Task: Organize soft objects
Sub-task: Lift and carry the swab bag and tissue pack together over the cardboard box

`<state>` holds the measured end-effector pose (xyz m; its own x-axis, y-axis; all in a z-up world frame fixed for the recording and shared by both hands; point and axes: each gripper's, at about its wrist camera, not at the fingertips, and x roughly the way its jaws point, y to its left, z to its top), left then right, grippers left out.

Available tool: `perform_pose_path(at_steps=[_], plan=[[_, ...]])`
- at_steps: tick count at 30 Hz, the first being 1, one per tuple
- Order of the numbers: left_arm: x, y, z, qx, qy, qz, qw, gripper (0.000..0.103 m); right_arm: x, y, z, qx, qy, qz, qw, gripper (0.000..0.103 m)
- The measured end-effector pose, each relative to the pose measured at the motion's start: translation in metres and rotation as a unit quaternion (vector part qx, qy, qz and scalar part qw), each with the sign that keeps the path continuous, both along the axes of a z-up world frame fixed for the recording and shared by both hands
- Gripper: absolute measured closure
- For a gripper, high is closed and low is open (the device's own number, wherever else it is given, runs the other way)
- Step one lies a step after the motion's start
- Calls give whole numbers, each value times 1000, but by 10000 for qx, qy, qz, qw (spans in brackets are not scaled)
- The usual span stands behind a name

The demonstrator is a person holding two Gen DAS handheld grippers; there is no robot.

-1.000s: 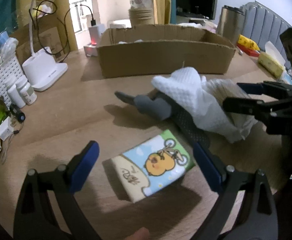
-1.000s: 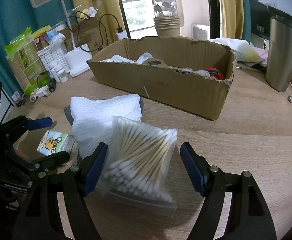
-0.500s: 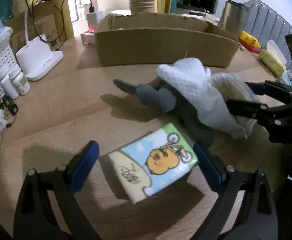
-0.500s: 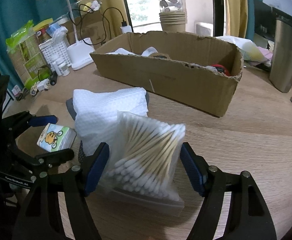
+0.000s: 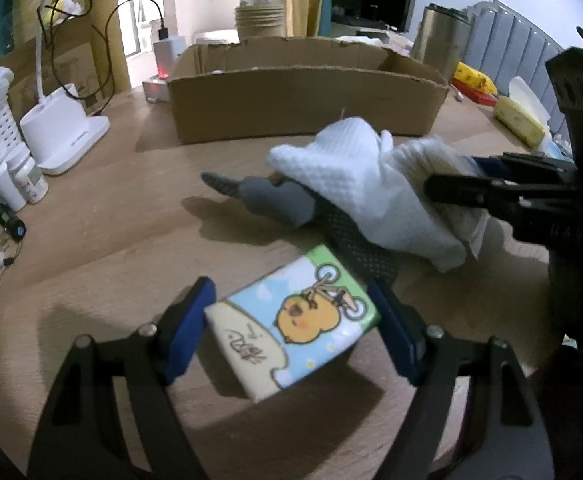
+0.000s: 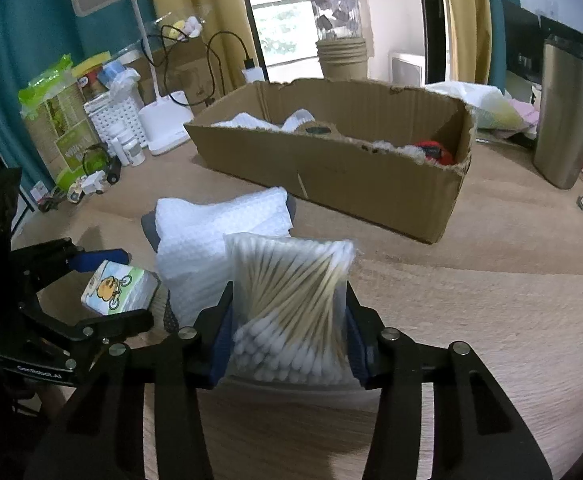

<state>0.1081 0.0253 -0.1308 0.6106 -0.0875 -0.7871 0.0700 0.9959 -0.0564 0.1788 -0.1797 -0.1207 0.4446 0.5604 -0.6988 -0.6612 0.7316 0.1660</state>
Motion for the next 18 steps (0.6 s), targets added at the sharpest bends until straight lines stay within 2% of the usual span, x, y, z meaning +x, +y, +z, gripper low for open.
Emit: perform_pose_path(at_steps=[11,18], plan=[[-2,8,6,-244,-170,67,9995,24,5,-14,16,250,-123,-113,9995,53],[-2,18,26,-341,-522,126,9980,24,10,-25,29,489,-216,-202,9984,53]])
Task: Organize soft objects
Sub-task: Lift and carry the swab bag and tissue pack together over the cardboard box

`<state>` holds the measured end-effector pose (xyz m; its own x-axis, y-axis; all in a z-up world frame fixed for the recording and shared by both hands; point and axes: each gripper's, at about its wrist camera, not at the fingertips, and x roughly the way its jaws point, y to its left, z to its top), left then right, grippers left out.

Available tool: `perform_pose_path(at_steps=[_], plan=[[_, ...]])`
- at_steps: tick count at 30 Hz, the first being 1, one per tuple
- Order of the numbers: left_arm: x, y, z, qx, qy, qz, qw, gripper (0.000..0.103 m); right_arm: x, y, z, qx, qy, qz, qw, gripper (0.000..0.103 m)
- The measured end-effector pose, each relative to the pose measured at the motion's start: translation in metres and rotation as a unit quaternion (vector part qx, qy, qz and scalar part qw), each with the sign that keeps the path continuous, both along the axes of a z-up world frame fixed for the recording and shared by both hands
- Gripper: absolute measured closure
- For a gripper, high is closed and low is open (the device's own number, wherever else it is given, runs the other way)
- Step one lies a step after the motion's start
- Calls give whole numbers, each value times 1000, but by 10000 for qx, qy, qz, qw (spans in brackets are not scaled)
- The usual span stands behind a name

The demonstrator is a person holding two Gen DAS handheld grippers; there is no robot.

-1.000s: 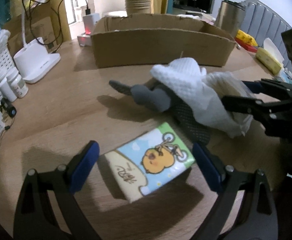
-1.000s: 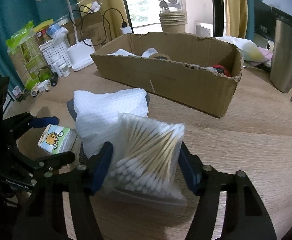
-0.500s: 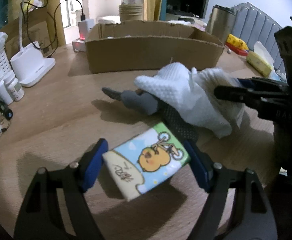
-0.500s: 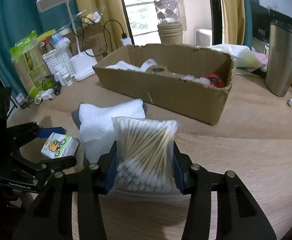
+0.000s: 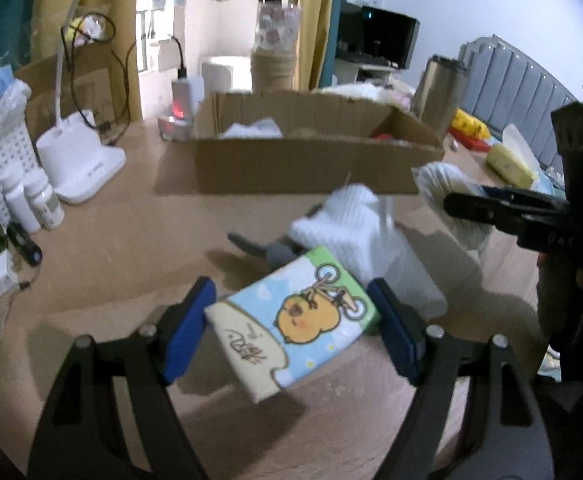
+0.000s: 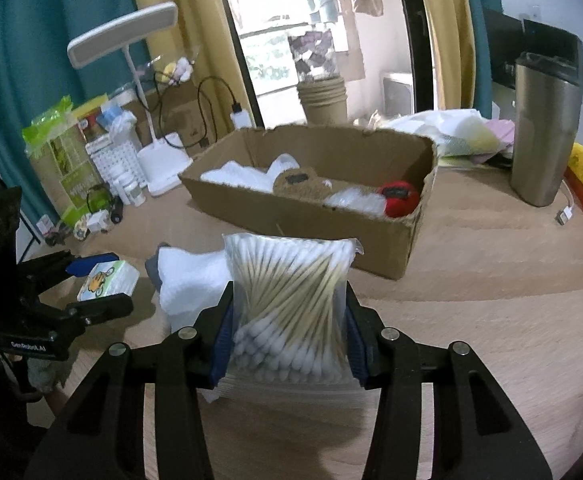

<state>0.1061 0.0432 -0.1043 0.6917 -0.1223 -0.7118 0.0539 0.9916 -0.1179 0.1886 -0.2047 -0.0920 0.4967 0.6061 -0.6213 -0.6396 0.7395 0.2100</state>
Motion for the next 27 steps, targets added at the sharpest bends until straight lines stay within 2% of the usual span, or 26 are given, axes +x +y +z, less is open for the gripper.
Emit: perform_pose_path(at_steps=[4,15,27], plan=[[2,2,11,10,-171,2,9999,24,-1,-3,7,190,-69,61,9998,53],[7,8,30,-35,-510,15,9987,24,-3,-5,11,274,-156,96,9995,53],[19,10,47,-43,-854,-79,9963,24,10,-9,31,346,-469,6,9983,53]])
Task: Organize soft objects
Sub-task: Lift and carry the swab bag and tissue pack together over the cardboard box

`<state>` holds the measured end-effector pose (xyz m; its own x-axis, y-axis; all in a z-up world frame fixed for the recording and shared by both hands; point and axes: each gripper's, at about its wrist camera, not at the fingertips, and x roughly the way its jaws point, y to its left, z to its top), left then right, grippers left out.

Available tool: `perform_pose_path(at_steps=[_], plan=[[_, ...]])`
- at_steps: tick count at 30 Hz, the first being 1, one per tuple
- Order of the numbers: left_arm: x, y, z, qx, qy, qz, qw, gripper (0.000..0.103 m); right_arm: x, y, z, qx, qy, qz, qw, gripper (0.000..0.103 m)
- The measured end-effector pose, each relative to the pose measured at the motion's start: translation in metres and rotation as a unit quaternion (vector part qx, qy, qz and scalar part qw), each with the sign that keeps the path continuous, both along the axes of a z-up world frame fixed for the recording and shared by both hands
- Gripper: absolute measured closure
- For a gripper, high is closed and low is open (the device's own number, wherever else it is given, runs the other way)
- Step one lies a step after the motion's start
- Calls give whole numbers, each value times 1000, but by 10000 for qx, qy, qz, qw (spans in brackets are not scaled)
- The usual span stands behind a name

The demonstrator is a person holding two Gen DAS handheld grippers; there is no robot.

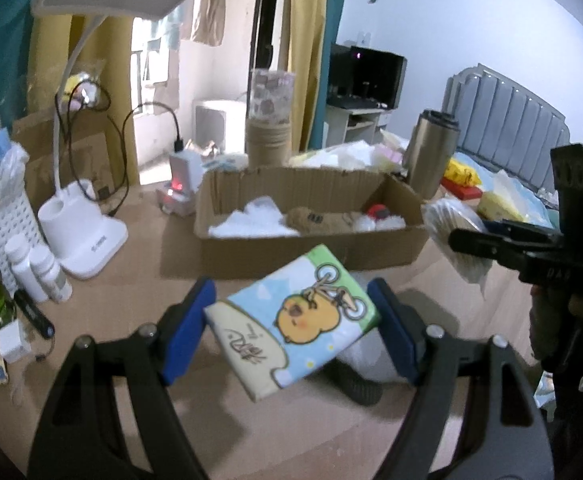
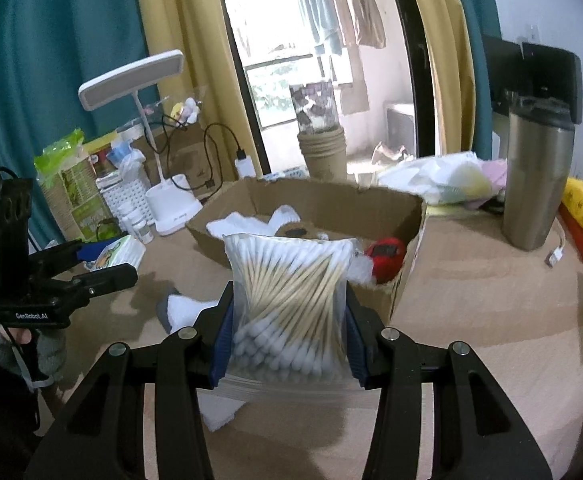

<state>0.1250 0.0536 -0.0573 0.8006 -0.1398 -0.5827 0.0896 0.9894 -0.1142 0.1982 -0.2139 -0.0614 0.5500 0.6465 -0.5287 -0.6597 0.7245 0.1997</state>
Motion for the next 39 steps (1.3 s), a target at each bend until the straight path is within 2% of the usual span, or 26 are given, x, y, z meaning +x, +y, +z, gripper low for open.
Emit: perform_pose_path(at_steps=[13,16,23,28,31,34,39], plan=[[40,-3,18,240,-275,-133,9992,24,21,12,17,0,-304,27,9995,53],[49,-2,17,120,-239,-202,9994,24,27,15,18,-11,-340,47,9994,53],[63,-3,17,303,-420,-175,9985,24,41,21,16,19,-329,47,9994,53],[77,7,12,76,-396,-35,9992,24,48,27,16,21,-330,44,9994,53],[84,8,6,71,-338,-12,9994,24,56,33,13,11,-242,-51,9997,53],[93,5,3,165,-226,-99,9996,24,62,39,14,15,-204,-125,9997,53],[102,-3,11,364,-350,-252,9984,23,71,47,14,6,-141,-226,9996,53]])
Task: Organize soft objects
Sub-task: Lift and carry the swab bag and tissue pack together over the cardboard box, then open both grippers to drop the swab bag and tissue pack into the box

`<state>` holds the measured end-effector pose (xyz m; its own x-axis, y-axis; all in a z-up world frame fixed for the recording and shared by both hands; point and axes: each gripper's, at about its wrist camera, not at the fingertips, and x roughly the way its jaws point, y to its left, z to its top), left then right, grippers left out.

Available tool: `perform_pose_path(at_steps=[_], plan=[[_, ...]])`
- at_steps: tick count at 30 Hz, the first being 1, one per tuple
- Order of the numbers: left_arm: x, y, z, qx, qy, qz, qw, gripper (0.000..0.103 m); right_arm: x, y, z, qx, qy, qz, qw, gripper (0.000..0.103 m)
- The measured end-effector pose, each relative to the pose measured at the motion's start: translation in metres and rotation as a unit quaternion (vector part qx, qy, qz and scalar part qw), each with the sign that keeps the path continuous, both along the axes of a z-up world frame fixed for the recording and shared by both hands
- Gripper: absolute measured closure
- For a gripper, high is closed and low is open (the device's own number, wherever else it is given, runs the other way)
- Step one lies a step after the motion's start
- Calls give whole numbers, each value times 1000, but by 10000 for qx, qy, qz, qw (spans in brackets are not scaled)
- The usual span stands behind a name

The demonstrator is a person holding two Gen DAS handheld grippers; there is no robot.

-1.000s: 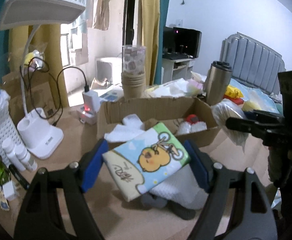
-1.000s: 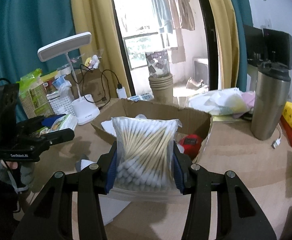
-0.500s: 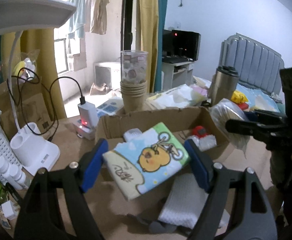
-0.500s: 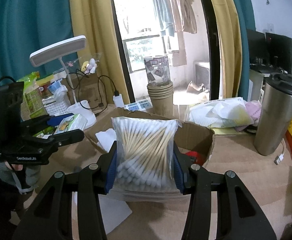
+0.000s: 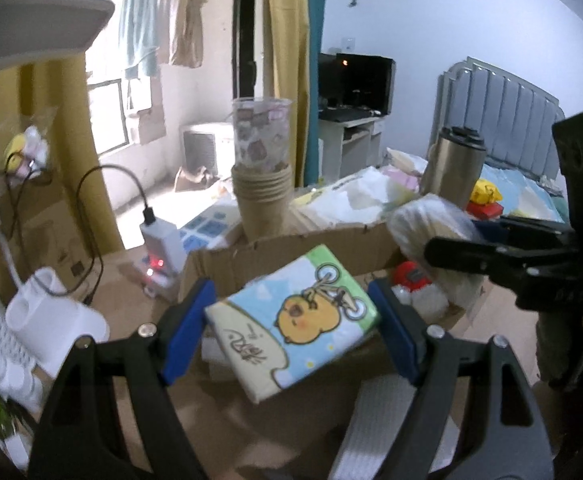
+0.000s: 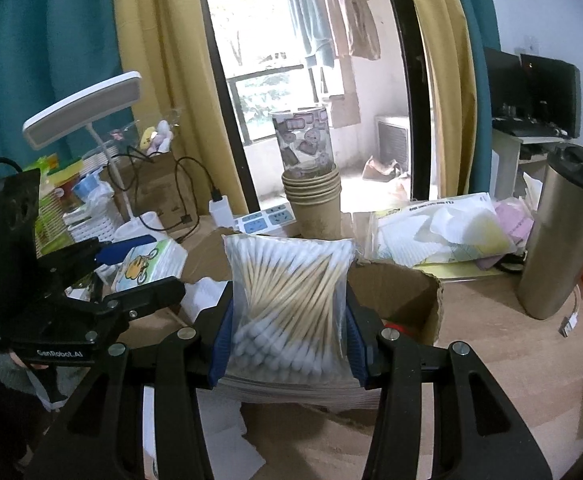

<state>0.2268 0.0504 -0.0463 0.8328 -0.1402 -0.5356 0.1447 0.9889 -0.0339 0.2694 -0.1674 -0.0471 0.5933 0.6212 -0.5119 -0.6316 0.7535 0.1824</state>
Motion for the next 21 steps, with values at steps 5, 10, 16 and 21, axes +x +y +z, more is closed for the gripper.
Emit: perform_pose_path(at_steps=[5,10,16,21], plan=[[27,-1,-8,-55,263,-132,9996,23,16,2,-10,-41,243,-88,9997,53],[39,-5,-15,-24,248,-56,9997,23,27,1,-14,-25,395,-227,9990,53],[51,-6,-13,-214,290,31,9993,23,33,3,-9,78,432,-255,9987,53],[66,-6,-14,-184,423,163,9988,23,38,8,-7,112,439,-276,9986,51]])
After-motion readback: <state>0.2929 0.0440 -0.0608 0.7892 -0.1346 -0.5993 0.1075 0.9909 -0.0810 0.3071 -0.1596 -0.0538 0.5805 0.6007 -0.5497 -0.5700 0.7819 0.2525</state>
